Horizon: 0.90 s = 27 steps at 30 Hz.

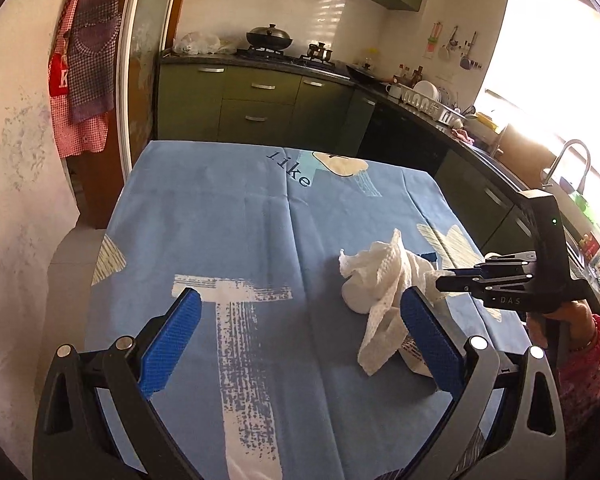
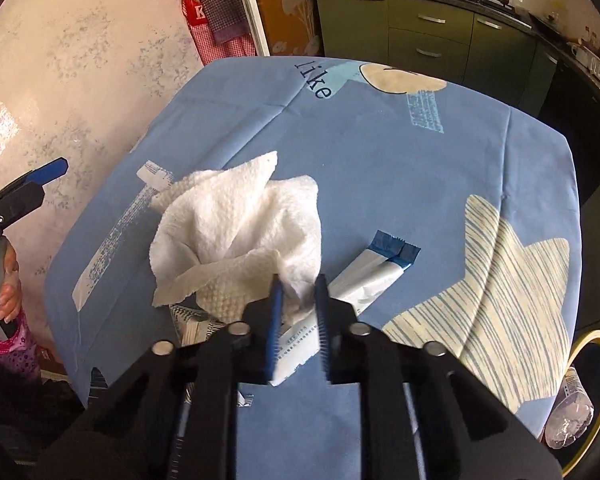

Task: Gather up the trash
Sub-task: 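Carry the tissue over the bin and open the right tool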

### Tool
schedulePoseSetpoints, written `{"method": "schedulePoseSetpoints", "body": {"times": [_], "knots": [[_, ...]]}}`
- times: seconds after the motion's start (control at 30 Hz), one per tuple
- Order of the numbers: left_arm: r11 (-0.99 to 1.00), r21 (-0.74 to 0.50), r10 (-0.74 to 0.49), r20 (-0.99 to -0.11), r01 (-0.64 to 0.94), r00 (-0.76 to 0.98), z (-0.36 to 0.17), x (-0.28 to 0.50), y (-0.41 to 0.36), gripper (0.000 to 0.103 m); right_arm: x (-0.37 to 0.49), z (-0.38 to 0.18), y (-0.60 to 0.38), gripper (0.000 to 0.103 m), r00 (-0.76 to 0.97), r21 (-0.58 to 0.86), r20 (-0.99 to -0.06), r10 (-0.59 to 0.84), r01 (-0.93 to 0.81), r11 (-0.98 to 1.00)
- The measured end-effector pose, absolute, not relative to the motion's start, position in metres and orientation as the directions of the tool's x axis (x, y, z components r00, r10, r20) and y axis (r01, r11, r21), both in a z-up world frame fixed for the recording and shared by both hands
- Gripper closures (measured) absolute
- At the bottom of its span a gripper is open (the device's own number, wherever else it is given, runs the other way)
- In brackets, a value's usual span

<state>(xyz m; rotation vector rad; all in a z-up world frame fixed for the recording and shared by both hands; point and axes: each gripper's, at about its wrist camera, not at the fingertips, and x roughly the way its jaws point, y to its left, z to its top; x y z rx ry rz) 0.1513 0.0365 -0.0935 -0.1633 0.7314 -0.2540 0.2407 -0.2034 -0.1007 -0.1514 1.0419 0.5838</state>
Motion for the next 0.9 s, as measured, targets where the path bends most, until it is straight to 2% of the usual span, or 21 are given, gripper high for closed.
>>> {"method": "schedulePoseSetpoints", "body": {"times": [0.13,0.57,0.9], "knots": [[0.952,-0.244,-0.300,-0.641,0.182,0.706,-0.097,0.154,0.033,0.005,0.238,-0.080,-0.203,0.098,0.409,0.162,-0.812,0.417,-0.527,0.834],[0.951,-0.246,-0.304,-0.647,0.186,0.699,-0.099,0.150,0.032,0.005,0.235,0.012,-0.205,0.099,0.474,0.273,-0.664,0.578,-0.566,0.778],[0.946,-0.239,-0.323,-0.654,0.218,0.684,-0.100,0.149,0.021,0.005,0.227,0.079,-0.239,0.099,0.570,0.291,-0.559,0.602,-0.544,0.787]]}}
